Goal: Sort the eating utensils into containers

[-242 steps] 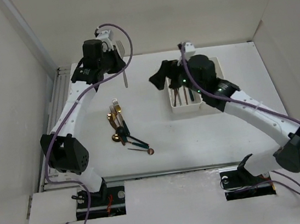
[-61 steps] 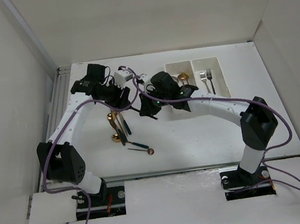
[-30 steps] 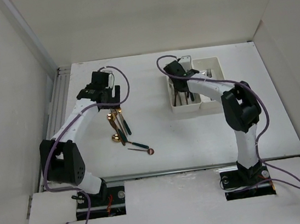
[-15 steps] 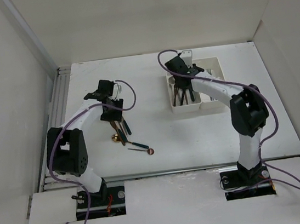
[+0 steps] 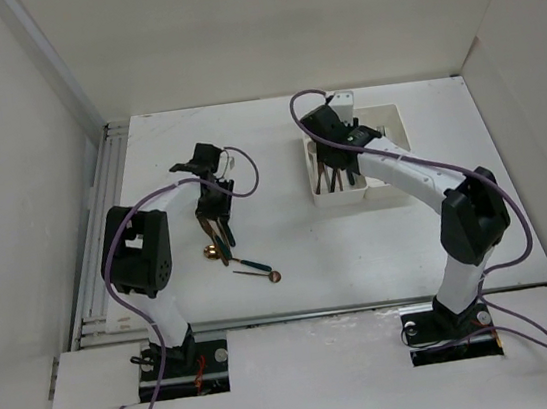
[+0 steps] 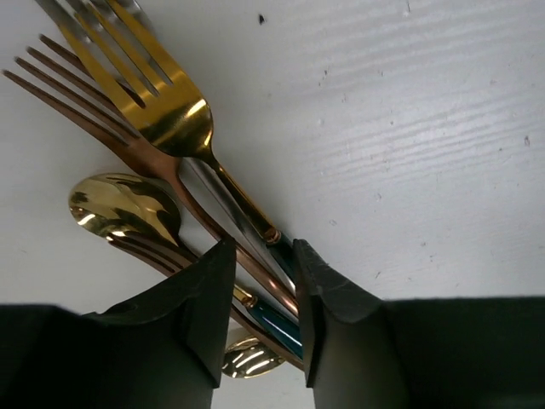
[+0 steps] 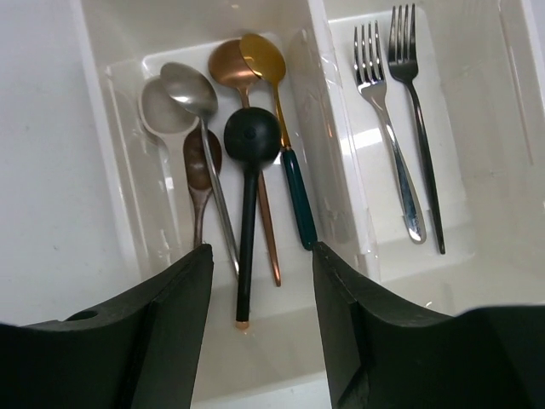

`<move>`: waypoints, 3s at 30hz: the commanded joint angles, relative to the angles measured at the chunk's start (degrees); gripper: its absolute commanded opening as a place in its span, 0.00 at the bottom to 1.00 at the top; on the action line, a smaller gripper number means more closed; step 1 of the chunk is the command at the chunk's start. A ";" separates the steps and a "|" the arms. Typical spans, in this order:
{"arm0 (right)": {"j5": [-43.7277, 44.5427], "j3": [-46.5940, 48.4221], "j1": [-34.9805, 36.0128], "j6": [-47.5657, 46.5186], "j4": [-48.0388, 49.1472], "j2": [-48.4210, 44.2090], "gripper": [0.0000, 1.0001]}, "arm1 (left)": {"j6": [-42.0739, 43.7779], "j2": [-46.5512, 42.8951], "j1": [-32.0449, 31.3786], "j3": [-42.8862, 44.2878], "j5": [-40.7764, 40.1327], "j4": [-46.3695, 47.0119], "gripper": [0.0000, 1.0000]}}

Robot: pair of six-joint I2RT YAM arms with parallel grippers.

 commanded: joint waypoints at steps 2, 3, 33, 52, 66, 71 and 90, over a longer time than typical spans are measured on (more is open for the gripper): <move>0.52 -1.03 -0.20 1.28 -0.58 -2.02 0.56 | 0.50 -0.39 -1.22 2.94 -3.96 2.90 0.29; 0.52 -1.03 -0.20 1.28 -0.58 -2.02 0.56 | 0.50 -1.17 -2.62 2.95 -5.71 2.91 0.28; 2.19 -4.54 -1.26 1.28 -0.58 -5.27 0.56 | 0.23 2.95 -5.36 -0.48 -6.07 0.36 0.19; 2.72 -6.39 -3.45 1.81 -0.58 -8.61 0.56 | 7.71 7.34 -5.36 0.30 -0.45 -1.04 0.31; 3.34 -6.39 -3.45 1.28 -1.11 -12.31 0.56 | 5.95 12.27 -4.21 5.93 5.35 -5.44 0.00; 3.34 -6.39 -3.45 0.76 -1.11 -12.31 0.56 | 4.90 10.61 -4.21 6.55 1.41 -6.05 0.00; 2.81 -5.33 -3.45 -0.82 -0.58 -12.83 0.56 | 5.42 -0.56 -4.21 7.69 1.74 -5.70 0.00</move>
